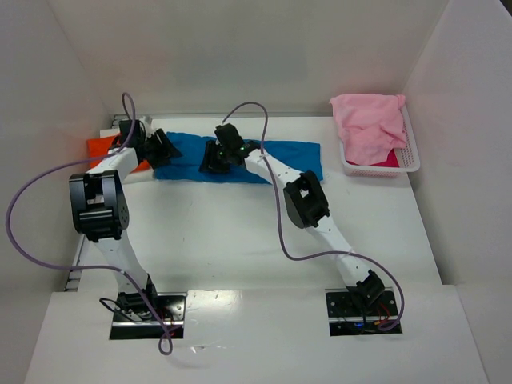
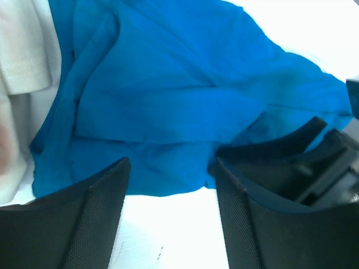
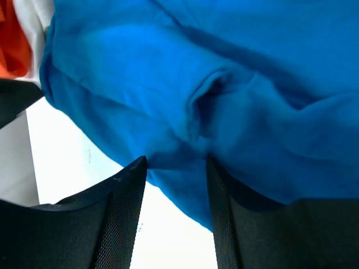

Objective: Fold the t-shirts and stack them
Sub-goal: Fold the other side of the tshirt into a rectangle

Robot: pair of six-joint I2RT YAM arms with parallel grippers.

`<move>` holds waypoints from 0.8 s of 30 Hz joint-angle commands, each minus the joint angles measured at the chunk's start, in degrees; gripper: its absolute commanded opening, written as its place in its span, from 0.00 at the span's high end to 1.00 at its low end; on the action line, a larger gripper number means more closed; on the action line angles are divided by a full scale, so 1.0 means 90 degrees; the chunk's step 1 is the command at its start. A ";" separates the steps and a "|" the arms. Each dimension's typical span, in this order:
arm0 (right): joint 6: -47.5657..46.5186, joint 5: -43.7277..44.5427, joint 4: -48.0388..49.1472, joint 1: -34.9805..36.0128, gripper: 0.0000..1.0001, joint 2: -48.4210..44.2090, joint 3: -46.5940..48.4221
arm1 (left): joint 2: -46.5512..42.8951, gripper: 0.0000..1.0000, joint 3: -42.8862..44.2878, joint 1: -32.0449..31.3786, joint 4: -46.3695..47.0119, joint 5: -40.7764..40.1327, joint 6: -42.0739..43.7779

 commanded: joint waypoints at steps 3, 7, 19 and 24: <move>0.0072 0.0120 0.0323 -0.0037 0.47 -0.0105 0.0235 | 0.0425 0.57 0.0218 -0.0003 0.0275 0.0113 -0.0142; 0.0131 0.0325 0.0167 -0.0037 0.47 0.0165 0.0790 | 0.0425 0.76 0.0077 -0.0003 0.0275 -0.0024 -0.0142; 0.0190 0.0552 -0.0220 -0.0037 0.49 0.0790 0.1859 | 0.0660 0.69 0.0096 -0.0003 0.0151 -0.0265 -0.0142; 0.0190 0.0529 -0.0224 -0.0037 0.74 0.0852 0.1922 | 0.0718 0.60 0.0260 -0.0003 0.0148 -0.0385 -0.0142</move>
